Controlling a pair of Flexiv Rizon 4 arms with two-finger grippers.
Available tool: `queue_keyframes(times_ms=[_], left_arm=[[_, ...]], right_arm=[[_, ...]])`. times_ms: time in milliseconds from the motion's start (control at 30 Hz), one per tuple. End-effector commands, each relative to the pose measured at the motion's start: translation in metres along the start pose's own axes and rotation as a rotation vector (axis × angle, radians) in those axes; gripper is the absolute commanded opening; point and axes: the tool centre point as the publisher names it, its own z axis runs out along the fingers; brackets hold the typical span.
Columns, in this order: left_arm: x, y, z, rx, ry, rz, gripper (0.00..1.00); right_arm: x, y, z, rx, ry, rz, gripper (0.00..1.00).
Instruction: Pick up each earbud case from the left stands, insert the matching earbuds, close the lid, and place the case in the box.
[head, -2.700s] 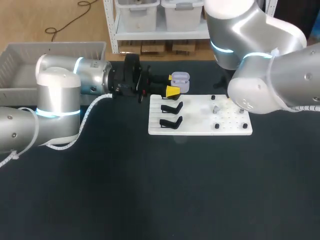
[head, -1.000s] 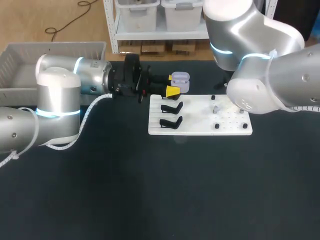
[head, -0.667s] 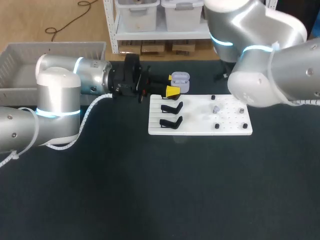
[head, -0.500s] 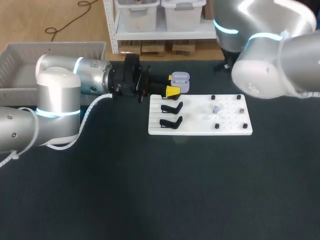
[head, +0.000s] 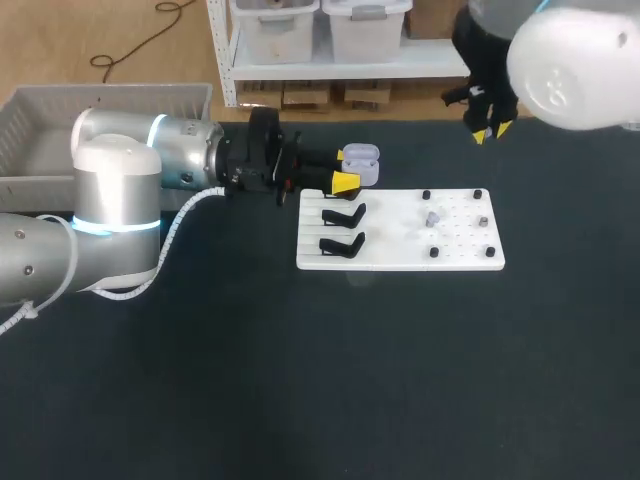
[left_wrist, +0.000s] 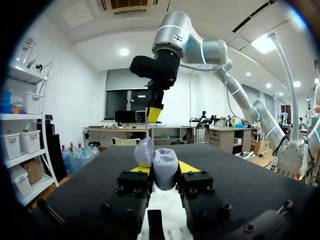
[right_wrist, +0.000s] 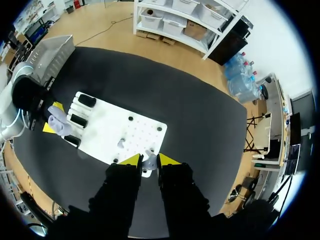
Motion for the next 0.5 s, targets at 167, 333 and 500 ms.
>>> queue_keyframes(times_ms=[167, 333, 500], left_arm=[[0.0, 0.0, 0.0, 0.001, 0.001, 0.0, 0.0], [0.0, 0.0, 0.0, 0.001, 0.001, 0.0, 0.0], [0.0, 0.0, 0.0, 0.001, 0.001, 0.0, 0.0]], right_arm=[[0.001, 0.0, 0.0, 0.001, -0.003, 0.001, 0.0], [0.001, 0.0, 0.0, 0.001, -0.003, 0.001, 0.0], [0.003, 0.01, -0.019, 0.028, -0.011, 0.035, 0.0]])
